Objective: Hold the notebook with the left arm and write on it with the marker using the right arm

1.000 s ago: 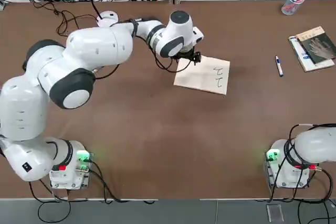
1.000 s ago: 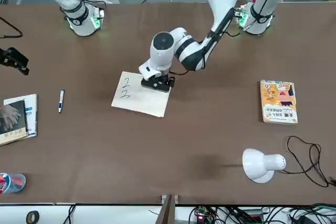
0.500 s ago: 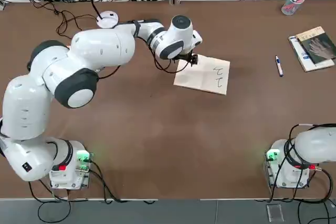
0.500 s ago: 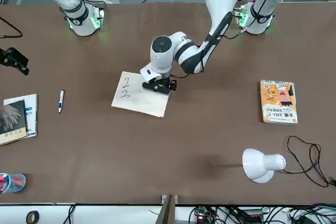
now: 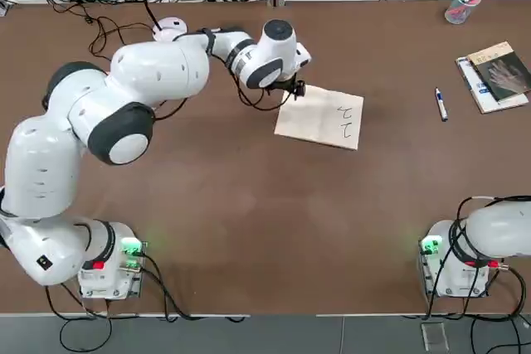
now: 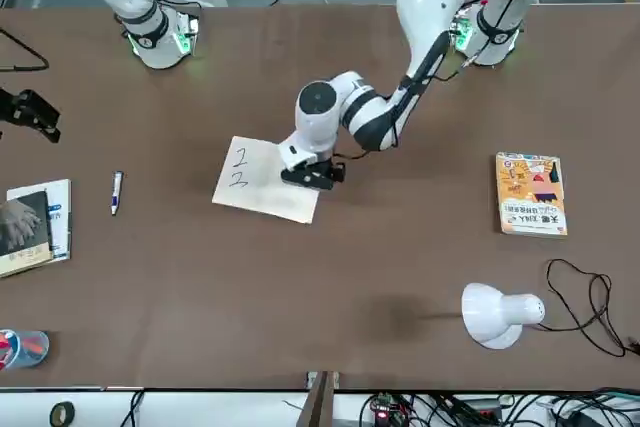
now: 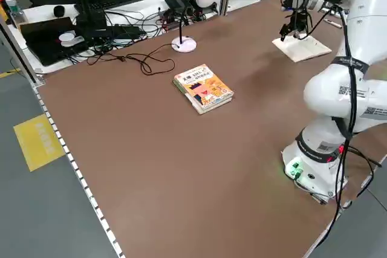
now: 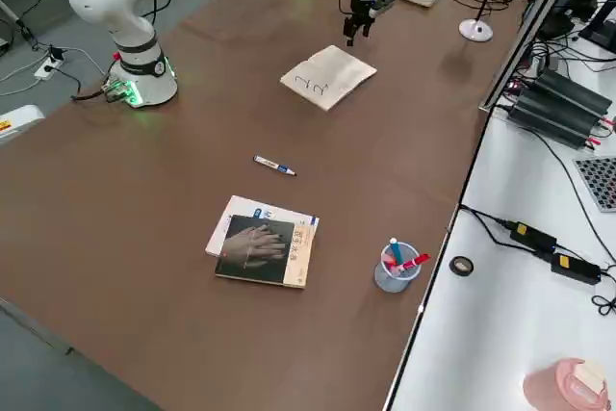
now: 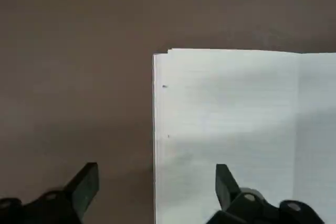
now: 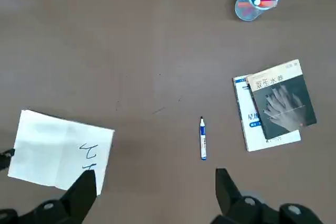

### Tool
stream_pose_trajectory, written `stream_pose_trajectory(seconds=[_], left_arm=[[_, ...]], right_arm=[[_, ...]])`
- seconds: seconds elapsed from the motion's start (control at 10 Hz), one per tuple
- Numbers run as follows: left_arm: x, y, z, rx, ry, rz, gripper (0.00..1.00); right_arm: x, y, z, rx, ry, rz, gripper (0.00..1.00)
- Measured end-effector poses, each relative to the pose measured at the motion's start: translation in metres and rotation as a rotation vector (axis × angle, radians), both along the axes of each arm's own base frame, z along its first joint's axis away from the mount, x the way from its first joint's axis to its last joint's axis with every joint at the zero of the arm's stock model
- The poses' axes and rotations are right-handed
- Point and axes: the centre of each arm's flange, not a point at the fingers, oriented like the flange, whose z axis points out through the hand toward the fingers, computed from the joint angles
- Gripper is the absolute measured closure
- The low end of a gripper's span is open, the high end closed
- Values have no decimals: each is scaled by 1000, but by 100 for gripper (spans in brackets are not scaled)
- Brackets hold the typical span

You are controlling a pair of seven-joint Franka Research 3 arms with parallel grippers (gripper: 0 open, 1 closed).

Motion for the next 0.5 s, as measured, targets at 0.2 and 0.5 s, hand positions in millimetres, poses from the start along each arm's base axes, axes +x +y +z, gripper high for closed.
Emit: stream_pose_trajectory(seconds=[0.2, 0.5], left_arm=[[3, 0, -15, -17, -10, 3, 1], [0, -3, -44, -33, -16, -3, 1]], right_arm=[[0, 0, 0, 0, 1, 0, 0], [0, 0, -1, 0, 2, 0, 0]])
